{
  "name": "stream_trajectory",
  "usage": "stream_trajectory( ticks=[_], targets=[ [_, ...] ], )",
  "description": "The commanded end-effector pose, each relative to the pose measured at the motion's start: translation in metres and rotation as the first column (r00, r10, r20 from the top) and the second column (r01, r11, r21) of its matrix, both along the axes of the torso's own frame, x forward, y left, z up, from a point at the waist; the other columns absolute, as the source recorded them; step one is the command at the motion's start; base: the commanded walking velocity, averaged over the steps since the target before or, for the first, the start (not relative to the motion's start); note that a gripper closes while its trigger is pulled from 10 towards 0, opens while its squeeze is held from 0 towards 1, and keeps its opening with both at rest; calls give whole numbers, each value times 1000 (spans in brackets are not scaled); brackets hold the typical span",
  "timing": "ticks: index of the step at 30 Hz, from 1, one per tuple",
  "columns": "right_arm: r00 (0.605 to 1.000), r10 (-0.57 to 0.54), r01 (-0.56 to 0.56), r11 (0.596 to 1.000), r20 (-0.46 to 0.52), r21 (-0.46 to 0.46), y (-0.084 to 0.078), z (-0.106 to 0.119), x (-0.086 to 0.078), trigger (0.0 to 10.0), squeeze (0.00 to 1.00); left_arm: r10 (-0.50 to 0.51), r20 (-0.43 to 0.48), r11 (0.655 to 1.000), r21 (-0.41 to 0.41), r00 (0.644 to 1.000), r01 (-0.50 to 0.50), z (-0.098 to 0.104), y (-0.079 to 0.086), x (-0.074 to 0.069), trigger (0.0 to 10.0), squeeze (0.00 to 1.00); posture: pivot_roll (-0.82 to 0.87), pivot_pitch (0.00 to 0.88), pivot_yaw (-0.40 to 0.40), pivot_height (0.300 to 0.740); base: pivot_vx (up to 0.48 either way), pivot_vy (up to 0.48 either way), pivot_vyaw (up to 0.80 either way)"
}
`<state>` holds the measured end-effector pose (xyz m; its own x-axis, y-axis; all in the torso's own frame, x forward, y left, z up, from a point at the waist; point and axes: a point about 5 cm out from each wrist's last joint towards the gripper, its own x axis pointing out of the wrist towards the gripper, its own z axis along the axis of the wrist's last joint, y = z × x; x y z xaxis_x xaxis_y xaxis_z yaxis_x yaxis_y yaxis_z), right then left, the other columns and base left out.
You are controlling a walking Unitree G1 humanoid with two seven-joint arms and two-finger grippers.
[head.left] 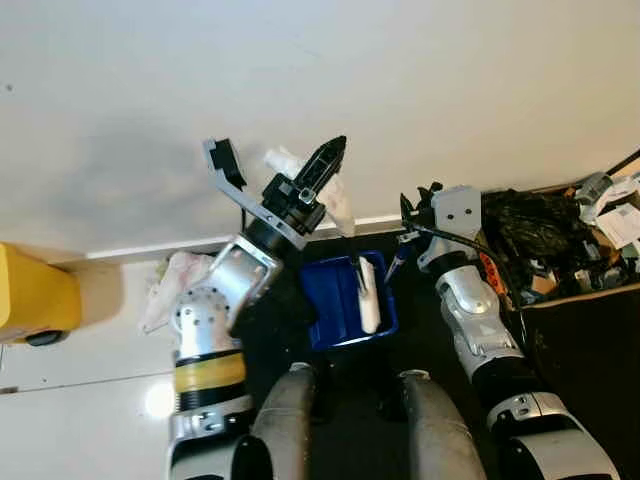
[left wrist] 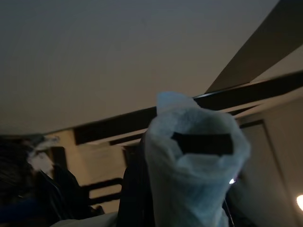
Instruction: Sweep floor
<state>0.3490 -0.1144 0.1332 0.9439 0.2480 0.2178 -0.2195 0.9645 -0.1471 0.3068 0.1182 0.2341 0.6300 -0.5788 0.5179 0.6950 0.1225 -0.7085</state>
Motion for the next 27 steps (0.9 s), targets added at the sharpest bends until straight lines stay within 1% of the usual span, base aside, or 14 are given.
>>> stream_trajectory(
  ticks=[1, 4, 6, 8, 9, 10, 11, 12, 13, 17, 19, 23, 25, 27],
  targets=[
    [989, -22, 22, 1000, -149, -5, -4, -35, -10, 10000, 0, -2, 36, 1000, 26, 999, 1, 2, 5, -6, 10000, 0, 156, 420, 57, 740, 0, 0, 0],
    [989, -20, 20, 1000, -149, -2, -2, -34, -9, 10000, 0, 83, 166, 964, 239, 983, -121, 18, 36, -11, 10000, 0, 171, 408, 62, 740, 0, 0, 0],
    [989, -20, 20, 1000, -148, -2, -2, -34, -8, 10000, 0, 101, 190, 950, 272, 977, -151, 23, 43, -13, 10000, 0, 171, 408, 62, 740, 0, 0, 0],
    [989, -20, 20, 1000, -148, 0, -2, -34, -8, 10000, 0, 148, 256, 908, 347, 955, -233, 35, 63, -15, 10000, 0, 179, 405, 63, 740, 0, 0, 0],
    [989, -20, 20, 1000, -148, 0, -2, -34, -8, 10000, 0, 148, 256, 908, 347, 955, -233, 35, 63, -15, 10000, 0, 179, 405, 63, 740, 0, 0, 0],
    [989, -20, 20, 1000, -148, 0, -2, -34, -8, 10000, 0, 159, 275, 893, 370, 948, -257, 39, 70, -16, 10000, 0, 179, 405, 63, 740, 0, 0, 0],
    [989, -19, 20, 1000, -148, 0, -2, -34, -8, 10000, 0, 170, 302, 867, 406, 938, -287, 42, 77, -16, 10000, 0, 179, 405, 62, 740, 0, 0, 0],
    [989, -18, 18, 1000, -147, 1, -2, -35, -9, 10000, 0, 181, 347, 817, 468, 920, -337, 46, 86, -14, 10000, 0, 175, 405, 62, 740, 0, 0, 0],
    [989, -18, 18, 1000, -147, 1, -2, -35, -9, 10000, 0, 181, 347, 817, 468, 920, -337, 46, 86, -14, 10000, 0, 175, 405, 62, 740, 0, 0, 0],
    [989, -17, 18, 1000, -148, -1, -2, -35, -9, 10000, 0, 175, 373, 762, 535, 911, -365, 41, 94, -6, 10000, 0, 171, 408, 60, 740, 0, 0, 0],
    [989, -17, 18, 1000, -148, -1, -2, -35, -9, 10000, 0, 175, 373, 762, 535, 911, -365, 41, 94, -6, 10000, 0, 171, 408, 60, 740, 0, 0, 0],
    [989, -18, 18, 1000, -146, -4, -3, -35, -9, 10000, 0, 193, 376, 674, 620, 906, -401, 11, 96, 17, 10000, 0, 157, 419, 54, 740, 0, 0, 0],
    [989, -18, 18, 1000, -146, -4, -3, -35, -9, 10000, 0, 184, 381, 661, 634, 906, -401, 7, 95, 20, 10000, 0, 157, 419, 54, 740, 0, 0, 0],
    [989, -18, 18, 1000, -145, -4, -3, -34, -9, 10000, 0, 206, 365, 650, 642, 908, -406, -7, 92, 31, 10000, 0, 149, 425, 50, 740, 0, 0, 0]
  ],
)
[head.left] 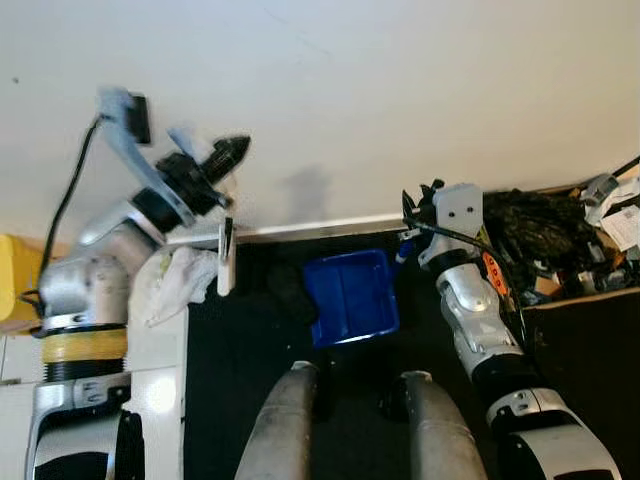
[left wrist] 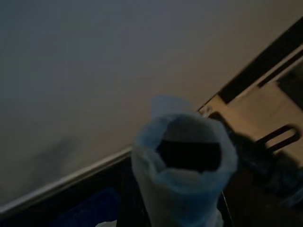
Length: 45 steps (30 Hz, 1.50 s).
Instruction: Sweep floor
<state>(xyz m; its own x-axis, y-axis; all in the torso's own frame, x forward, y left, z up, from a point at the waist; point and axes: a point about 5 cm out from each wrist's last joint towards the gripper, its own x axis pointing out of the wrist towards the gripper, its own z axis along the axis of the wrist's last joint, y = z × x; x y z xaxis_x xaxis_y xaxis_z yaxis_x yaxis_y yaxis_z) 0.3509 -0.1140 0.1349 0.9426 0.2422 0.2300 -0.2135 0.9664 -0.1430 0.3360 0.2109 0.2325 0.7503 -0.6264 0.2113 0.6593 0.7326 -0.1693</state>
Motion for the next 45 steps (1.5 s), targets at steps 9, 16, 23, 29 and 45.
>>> stream_trajectory(
  ticks=[9, 16, 23, 29, 45],
  targets=[
    [989, -16, 14, 1000, -147, -11, -5, -34, -12, 10000, 0, 82, -72, 995, 56, 994, -78, -46, -5, 26, 10000, 0, 112, 450, 52, 740, 0, 0, 0],
    [989, -23, 21, 1000, -143, -15, -9, -35, -14, 10000, 0, 97, -113, 995, -14, 989, -99, -61, -6, 29, 10000, 0, 92, 472, 51, 740, 0, 0, 0],
    [990, -25, 23, 1000, -140, -15, -10, -34, -16, 10000, 0, 77, -229, 928, -340, 970, -154, -71, 1, 27, 10000, 0, 81, 484, 51, 740, 0, 0, 0],
    [990, -21, 19, 1000, -137, -15, -9, -32, -15, 10000, 0, 56, -371, 805, -533, 927, -261, -108, 5, 17, 10000, 0, 71, 477, 46, 740, 0, 0, 0],
    [992, -13, 12, 1000, -129, -14, -6, -26, -11, 10000, 0, -198, -280, 629, -771, 939, -98, -98, -43, 21, 10000, 0, 68, 460, 42, 740, 0, 0, 0]
  ],
)
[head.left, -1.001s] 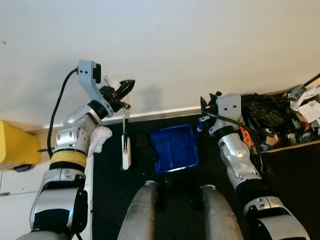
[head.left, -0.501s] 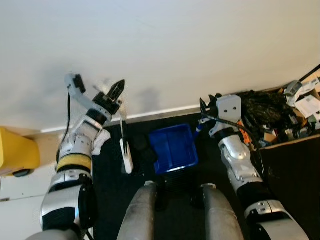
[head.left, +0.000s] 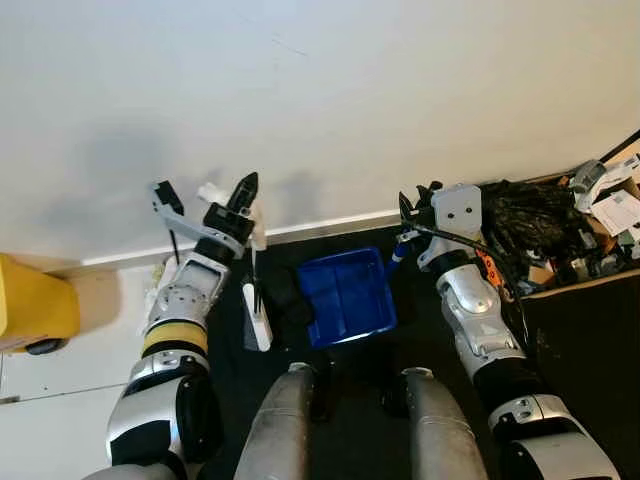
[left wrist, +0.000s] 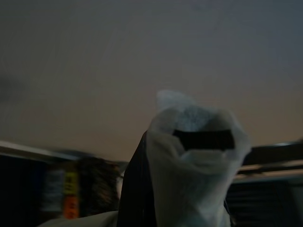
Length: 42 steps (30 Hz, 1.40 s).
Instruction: Sweep floor
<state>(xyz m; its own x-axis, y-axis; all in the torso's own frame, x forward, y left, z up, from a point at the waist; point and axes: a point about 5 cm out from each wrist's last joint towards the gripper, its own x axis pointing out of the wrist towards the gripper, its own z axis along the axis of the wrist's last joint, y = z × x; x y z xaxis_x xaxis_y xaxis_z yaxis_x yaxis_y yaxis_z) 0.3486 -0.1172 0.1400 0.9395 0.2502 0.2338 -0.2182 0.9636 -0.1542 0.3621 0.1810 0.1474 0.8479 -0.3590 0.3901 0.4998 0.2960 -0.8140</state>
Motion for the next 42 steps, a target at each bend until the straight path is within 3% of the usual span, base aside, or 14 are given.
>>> stream_trajectory(
  ticks=[1, 2, 5, 16, 22, 26, 31, 33, 35, 37, 42],
  targets=[
    [991, -19, 19, 1000, -135, -4, -3, -31, -8, 10000, 0, -64, -26, 995, -74, 998, 62, -13, -13, -6, 10000, 0, 68, 460, 42, 740, 0, 0, 0],
    [990, -20, 20, 1000, -136, -4, -4, -32, -9, 10000, 0, -121, -6, 988, -92, 993, 120, -9, -26, -5, 10000, 0, 65, 460, 44, 740, 0, 0, 0],
    [990, -22, 22, 1000, -137, -4, -5, -32, -10, 10000, 0, -174, 5, 979, -110, 985, 174, -6, -38, -5, 10000, 0, 63, 460, 46, 740, 0, 0, 0],
    [991, -31, 31, 1000, -131, -6, -7, -30, -9, 10000, 0, -287, -11, 945, -165, 958, 281, -9, -66, -11, 10000, 0, 49, 457, 54, 740, 0, 0, 0],
    [991, -34, 33, 999, -131, -8, -8, -31, -10, 10000, 0, -381, 34, 902, -205, 924, 379, 1, -97, -22, 10000, 0, 52, 445, 57, 740, 0, 0, 0],
    [991, -33, 32, 999, -131, -7, -8, -31, -10, 10000, 0, -389, 42, 895, -219, 920, 389, 2, -102, -22, 9922, 0, 53, 444, 58, 740, 0, 0, 0],
    [991, -28, 28, 1000, -128, -2, -5, -30, -9, 10000, 0, -441, 85, 853, -270, 894, 446, 15, -123, -30, 9608, 0, 54, 436, 63, 740, 0, 0, 0],
    [992, -28, 29, 1000, -127, -1, -5, -30, -9, 10000, 0, -485, 117, 819, -286, 867, 497, 23, -134, -39, 9608, 0, 56, 435, 63, 740, 0, 0, 0],
    [992, -28, 29, 1000, -127, -1, -5, -30, -9, 10000, 0, -485, 117, 819, -286, 867, 497, 23, -134, -39, 9608, 0, 56, 435, 63, 740, 0, 0, 0],
    [991, -30, 30, 1000, -128, 0, -6, -30, -10, 10000, 0, -519, 151, 783, -310, 841, 539, 33, -141, -48, 9373, 0, 59, 435, 63, 740, 0, 0, 0],
    [991, -29, 29, 1000, -131, 1, -6, -31, -10, 10000, 0, -551, 189, 744, -331, 813, 581, 44, -148, -58, 9059, 0, 69, 438, 62, 740, 0, 0, 0]
  ],
)
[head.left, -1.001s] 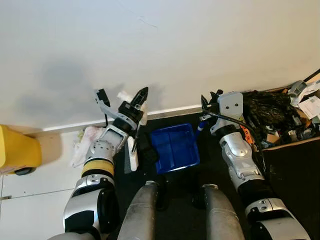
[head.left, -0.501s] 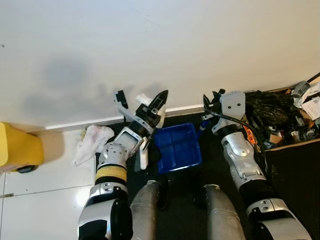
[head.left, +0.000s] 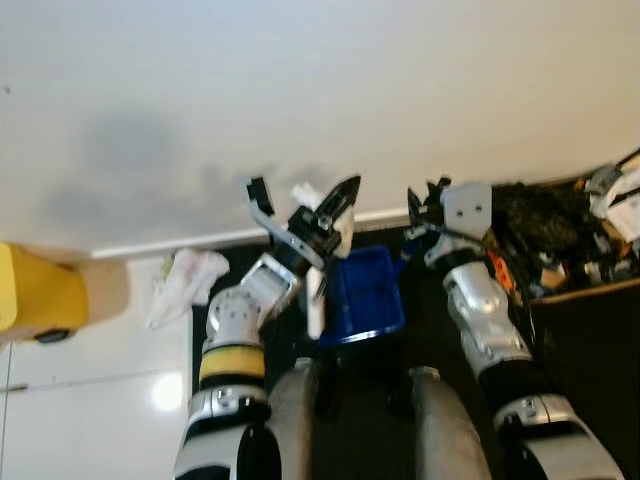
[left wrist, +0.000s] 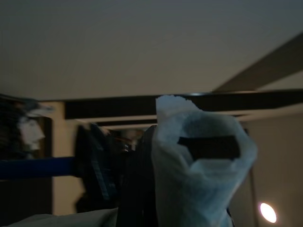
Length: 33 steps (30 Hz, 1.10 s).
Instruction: Sweep floor
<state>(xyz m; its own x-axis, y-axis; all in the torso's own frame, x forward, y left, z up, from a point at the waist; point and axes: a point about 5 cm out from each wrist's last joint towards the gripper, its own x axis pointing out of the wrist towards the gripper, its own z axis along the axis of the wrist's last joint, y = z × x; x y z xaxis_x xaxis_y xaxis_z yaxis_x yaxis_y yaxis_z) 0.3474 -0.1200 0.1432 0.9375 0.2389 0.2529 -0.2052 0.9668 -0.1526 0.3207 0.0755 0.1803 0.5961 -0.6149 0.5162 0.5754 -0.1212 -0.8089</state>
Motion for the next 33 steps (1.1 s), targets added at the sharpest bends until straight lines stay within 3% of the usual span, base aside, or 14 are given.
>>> stream_trajectory(
  ticks=[1, 8, 12, 16, 18, 19, 20, 22, 25, 27, 28, 29, 31, 33],
  targets=[
    [988, -17, 17, 1000, -151, -2, -2, -34, -9, 10000, 0, -162, 28, 964, -207, 986, 164, 15, -45, -19, 9020, 0, 69, 438, 62, 740, 0, 0, 0],
    [988, -13, 14, 1000, -155, 4, 1, -35, -7, 10000, 0, -197, 63, 948, -244, 978, 206, 35, -52, -35, 9255, 0, 84, 436, 63, 740, 0, 0, 0],
    [988, -12, 13, 1000, -156, 7, 2, -35, -7, 10000, 0, -203, 119, 952, -207, 972, 224, 47, -50, -42, 9608, 0, 97, 432, 68, 740, 0, 0, 0],
    [987, -15, 17, 1000, -158, 10, 2, -36, -7, 10000, 0, -153, 228, 987, -5, 962, 159, 63, -28, -51, 10000, 0, 110, 420, 77, 740, 0, 0, 0],
    [987, -17, 19, 1000, -157, 12, 1, -36, -8, 10000, 0, -105, 262, 994, 48, 959, 95, 73, -11, -53, 10000, 0, 124, 412, 82, 740, 0, 0, 0],
    [987, -17, 19, 1000, -157, 12, 1, -36, -8, 10000, 0, -105, 262, 994, 48, 959, 95, 73, -11, -53, 10000, 0, 124, 412, 82, 740, 0, 0, 0],
    [987, -19, 22, 1000, -157, 14, 1, -37, -8, 10000, 0, -34, 294, 991, 132, 955, -5, 82, 8, -54, 10000, 0, 136, 406, 85, 740, 0, 0, 0],
    [987, -22, 25, 1000, -157, 17, -1, -37, -8, 10000, 0, 59, 306, 968, 215, 950, -130, 91, 27, -54, 10000, 0, 150, 401, 87, 740, 0, 0, 0],
    [987, -24, 27, 999, -157, 18, -1, -37, -8, 10000, 0, 113, 293, 955, 230, 950, -185, 95, 36, -52, 10000, 0, 158, 398, 90, 740, 0, 0, 0],
    [987, -27, 31, 999, -158, 23, -1, -38, -8, 10000, 0, 190, 282, 924, 272, 940, -268, 103, 53, -52, 10000, 0, 178, 389, 95, 740, 0, 0, 0],
    [987, -28, 33, 999, -158, 25, -1, -38, -8, 10000, 0, 232, 282, 892, 320, 931, -319, 104, 61, -51, 10000, 0, 187, 384, 97, 740, 0, 0, 0],
    [987, -31, 37, 999, -159, 32, -1, -39, -8, 10000, 0, 284, 294, 836, 391, 913, -385, 106, 73, -50, 10000, 0, 198, 375, 99, 740, 0, 0, 0],
    [987, -33, 39, 999, -159, 36, -1, -39, -8, 10000, 0, 301, 300, 815, 413, 905, -408, 108, 78, -50, 10000, 0, 205, 367, 101, 740, 0, 0, 0],
    [987, -36, 43, 998, -159, 41, -2, -39, -8, 10000, 0, 345, 300, 748, 485, 889, -454, 106, 86, -48, 10000, 0, 213, 355, 101, 740, 0, 0, 0]
  ],
)
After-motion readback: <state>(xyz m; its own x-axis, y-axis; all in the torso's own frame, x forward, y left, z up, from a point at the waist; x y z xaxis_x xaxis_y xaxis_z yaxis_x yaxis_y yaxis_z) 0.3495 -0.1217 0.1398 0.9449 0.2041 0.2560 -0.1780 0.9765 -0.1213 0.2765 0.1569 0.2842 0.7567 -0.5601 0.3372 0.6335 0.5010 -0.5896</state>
